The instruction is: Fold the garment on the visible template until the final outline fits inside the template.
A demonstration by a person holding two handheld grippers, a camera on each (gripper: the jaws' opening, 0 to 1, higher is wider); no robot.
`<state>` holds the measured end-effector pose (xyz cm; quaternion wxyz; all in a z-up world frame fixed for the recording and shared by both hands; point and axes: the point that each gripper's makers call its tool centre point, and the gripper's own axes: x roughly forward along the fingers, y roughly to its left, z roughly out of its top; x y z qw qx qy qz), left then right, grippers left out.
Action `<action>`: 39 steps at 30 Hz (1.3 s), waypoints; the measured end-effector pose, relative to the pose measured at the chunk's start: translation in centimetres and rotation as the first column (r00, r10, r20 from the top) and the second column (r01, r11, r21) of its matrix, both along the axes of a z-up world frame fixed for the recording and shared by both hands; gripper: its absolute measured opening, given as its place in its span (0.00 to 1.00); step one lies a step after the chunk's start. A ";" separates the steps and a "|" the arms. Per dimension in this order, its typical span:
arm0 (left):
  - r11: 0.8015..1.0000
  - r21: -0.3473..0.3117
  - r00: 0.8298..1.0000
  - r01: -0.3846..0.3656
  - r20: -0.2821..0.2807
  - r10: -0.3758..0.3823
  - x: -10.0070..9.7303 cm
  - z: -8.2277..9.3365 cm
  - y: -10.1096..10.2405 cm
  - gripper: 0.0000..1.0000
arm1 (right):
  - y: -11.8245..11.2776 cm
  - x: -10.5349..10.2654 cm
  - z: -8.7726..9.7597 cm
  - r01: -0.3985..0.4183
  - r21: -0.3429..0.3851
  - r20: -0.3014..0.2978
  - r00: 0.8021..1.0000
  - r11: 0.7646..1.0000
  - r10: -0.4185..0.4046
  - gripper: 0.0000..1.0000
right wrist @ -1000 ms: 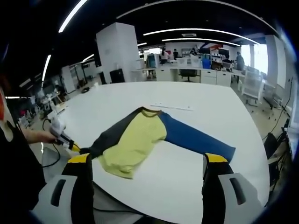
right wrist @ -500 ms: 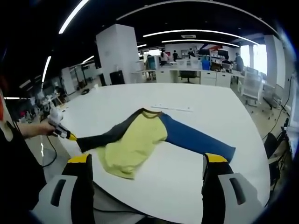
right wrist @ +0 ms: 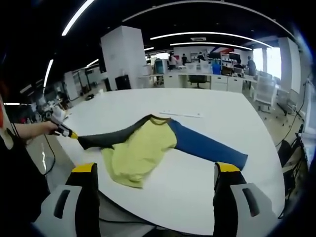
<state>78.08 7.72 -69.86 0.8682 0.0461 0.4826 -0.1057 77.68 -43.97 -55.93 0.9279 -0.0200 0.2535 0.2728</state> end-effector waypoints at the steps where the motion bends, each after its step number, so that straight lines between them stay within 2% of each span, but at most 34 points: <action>1: 1.000 0.006 1.000 -0.011 -0.004 0.011 0.2 0.0 0.6 0.00 | 0.1 0.0 0.0 0.001 0.001 -0.001 1.000 1.000 -0.001 0.96; 9: 0.998 0.030 0.998 -0.050 -0.025 0.051 1.2 -0.1 3.5 0.00 | 0.6 0.1 0.2 -0.004 -0.003 0.003 1.000 1.000 0.004 0.96; 13: 0.998 0.036 0.998 -0.059 -0.025 0.060 1.2 0.3 3.2 0.00 | 0.9 0.2 0.2 -0.005 -0.004 0.002 1.000 1.000 0.005 0.96; 28: 0.993 0.059 0.994 -0.098 -0.044 0.101 3.9 1.1 6.9 0.00 | 1.8 0.9 -0.3 -0.006 -0.003 -0.015 1.000 1.000 0.006 0.96; 39: 0.989 0.056 0.988 -0.137 -0.060 0.141 6.1 0.4 9.6 0.00 | 2.8 1.3 -0.5 -0.011 0.003 -0.023 1.000 1.000 0.011 0.97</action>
